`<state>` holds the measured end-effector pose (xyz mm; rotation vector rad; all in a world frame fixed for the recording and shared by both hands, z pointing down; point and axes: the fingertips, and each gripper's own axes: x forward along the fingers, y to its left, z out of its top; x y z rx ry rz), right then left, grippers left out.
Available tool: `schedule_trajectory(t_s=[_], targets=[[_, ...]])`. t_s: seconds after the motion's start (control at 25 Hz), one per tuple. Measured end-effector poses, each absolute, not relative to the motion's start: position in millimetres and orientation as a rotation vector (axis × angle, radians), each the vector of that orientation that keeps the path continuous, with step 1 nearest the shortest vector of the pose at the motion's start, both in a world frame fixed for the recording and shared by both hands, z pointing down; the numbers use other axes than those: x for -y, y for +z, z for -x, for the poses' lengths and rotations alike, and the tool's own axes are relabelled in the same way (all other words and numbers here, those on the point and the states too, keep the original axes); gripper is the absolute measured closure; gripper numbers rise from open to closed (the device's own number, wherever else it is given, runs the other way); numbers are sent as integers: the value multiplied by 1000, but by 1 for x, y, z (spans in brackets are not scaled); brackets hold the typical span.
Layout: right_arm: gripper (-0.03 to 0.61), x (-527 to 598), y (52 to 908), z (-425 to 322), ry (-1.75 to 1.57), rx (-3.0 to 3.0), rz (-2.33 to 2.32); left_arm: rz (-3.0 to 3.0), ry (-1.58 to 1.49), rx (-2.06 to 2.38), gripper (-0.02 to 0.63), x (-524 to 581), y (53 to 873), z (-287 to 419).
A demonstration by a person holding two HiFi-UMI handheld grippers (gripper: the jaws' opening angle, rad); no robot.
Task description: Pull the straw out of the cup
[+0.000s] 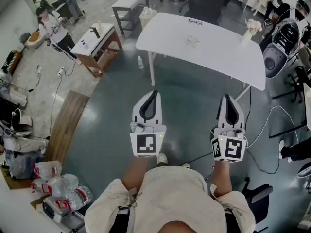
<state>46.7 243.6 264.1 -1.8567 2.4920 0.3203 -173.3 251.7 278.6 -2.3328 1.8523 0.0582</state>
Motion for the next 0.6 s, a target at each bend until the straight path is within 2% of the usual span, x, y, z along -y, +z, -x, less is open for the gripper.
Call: schedule_trajectory(t_s=[0.6], targets=[[575,-223,271,10,294,-2486,1891,2386,60,-1843,609,-231,294,230]])
